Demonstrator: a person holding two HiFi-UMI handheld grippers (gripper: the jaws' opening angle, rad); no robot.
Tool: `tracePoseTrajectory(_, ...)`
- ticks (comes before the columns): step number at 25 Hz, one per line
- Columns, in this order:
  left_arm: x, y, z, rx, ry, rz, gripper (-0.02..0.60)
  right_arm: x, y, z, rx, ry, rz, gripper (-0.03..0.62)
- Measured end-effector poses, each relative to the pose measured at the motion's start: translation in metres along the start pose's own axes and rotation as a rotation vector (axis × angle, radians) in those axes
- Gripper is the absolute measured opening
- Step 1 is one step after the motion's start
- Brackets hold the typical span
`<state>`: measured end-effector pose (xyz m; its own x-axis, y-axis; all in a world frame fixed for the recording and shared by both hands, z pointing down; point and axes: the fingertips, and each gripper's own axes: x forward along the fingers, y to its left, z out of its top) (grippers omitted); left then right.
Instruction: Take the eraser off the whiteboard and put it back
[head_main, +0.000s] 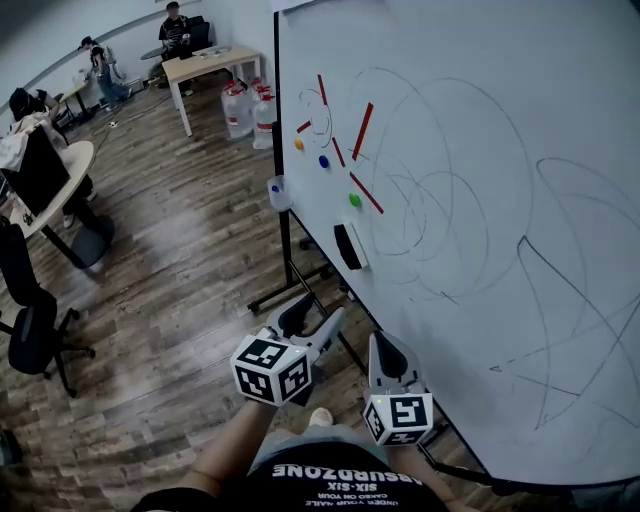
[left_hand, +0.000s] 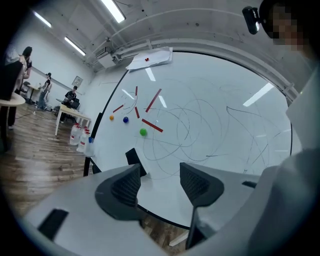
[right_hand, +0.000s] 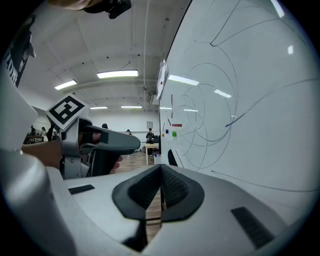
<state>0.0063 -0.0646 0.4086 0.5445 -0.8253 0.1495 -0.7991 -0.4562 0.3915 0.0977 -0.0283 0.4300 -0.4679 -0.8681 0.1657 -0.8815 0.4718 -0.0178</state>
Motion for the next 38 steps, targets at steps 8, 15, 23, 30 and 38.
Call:
tracePoseTrajectory(8, 0.019, 0.008, -0.011, -0.099, 0.016, 0.026, 0.247, 0.006, -0.007, -0.004, 0.013, 0.000, 0.053, -0.003)
tracePoseTrajectory(15, 0.045, 0.020, -0.015, -0.153, 0.033, 0.033, 0.249, 0.009, -0.012, -0.012, 0.019, 0.030, 0.067, -0.002)
tracePoseTrajectory(23, 0.077, 0.043, -0.013, -0.189, 0.051, 0.034, 0.249, 0.025, -0.022, -0.016, 0.022, 0.056, 0.047, -0.002)
tracePoseTrajectory(30, 0.102, 0.062, -0.012, -0.212, 0.087, 0.021, 0.249, 0.048, -0.029, -0.008, 0.032, 0.047, 0.018, -0.002)
tracePoseTrajectory(38, 0.138, 0.086, -0.019, -0.300, 0.149, 0.002, 0.249, 0.072, -0.034, -0.004, 0.042, 0.058, -0.008, -0.002)
